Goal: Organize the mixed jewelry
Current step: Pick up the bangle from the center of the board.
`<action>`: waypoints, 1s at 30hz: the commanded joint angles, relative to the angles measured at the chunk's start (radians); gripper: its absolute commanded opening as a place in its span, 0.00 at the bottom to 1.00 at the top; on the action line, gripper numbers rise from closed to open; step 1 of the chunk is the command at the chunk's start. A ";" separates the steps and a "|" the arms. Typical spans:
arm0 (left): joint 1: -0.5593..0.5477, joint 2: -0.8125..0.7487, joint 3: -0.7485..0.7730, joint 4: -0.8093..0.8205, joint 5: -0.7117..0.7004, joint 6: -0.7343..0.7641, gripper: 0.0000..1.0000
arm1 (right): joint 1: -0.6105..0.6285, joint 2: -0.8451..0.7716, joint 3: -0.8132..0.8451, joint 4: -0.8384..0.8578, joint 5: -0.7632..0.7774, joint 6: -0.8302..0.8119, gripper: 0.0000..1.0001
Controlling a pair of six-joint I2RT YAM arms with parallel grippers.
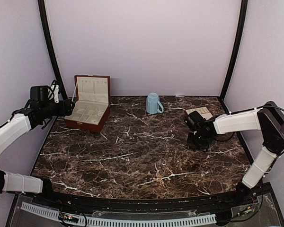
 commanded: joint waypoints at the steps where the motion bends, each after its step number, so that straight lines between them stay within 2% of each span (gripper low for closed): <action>1: 0.001 -0.035 0.009 -0.006 -0.003 -0.002 0.87 | 0.010 -0.004 -0.041 0.035 -0.003 0.021 0.22; 11: 0.000 -0.042 0.007 -0.004 -0.007 0.004 0.87 | 0.017 0.034 -0.049 0.053 -0.011 0.016 0.18; 17: 0.001 -0.042 0.006 -0.001 -0.012 0.007 0.87 | 0.017 0.010 -0.067 0.058 0.008 0.035 0.11; 22: 0.001 -0.043 0.006 0.000 -0.011 0.007 0.87 | 0.018 0.006 -0.069 0.066 0.016 0.031 0.00; 30: 0.001 -0.046 0.001 0.001 -0.027 0.012 0.87 | 0.018 -0.055 -0.072 0.053 0.053 -0.008 0.00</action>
